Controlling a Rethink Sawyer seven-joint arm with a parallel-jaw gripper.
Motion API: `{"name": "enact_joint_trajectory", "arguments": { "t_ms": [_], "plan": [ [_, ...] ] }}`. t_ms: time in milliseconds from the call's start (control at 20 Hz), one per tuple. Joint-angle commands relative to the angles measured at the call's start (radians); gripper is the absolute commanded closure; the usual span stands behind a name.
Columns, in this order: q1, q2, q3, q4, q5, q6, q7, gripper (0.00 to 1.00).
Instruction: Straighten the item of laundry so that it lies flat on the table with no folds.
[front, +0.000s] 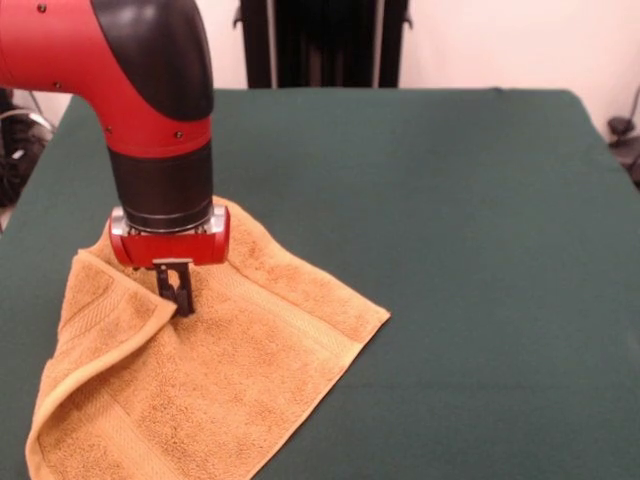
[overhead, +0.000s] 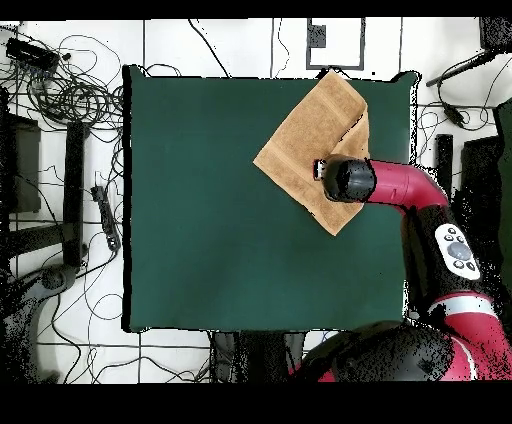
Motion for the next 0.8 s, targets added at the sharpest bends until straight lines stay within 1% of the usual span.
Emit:
{"name": "enact_joint_trajectory", "arguments": {
  "t_ms": [50,350,650,800],
  "plan": [
    [0.049,0.139,0.032,-0.017,-0.001,-0.015,0.03,1.0],
    [0.051,0.122,0.03,-0.018,-0.01,-0.002,0.01,1.0],
    [0.049,0.059,0.034,0.0,-0.007,0.047,-0.024,1.0],
    [0.036,0.047,0.051,-0.011,0.002,0.073,-0.056,1.0]
  ]
}}
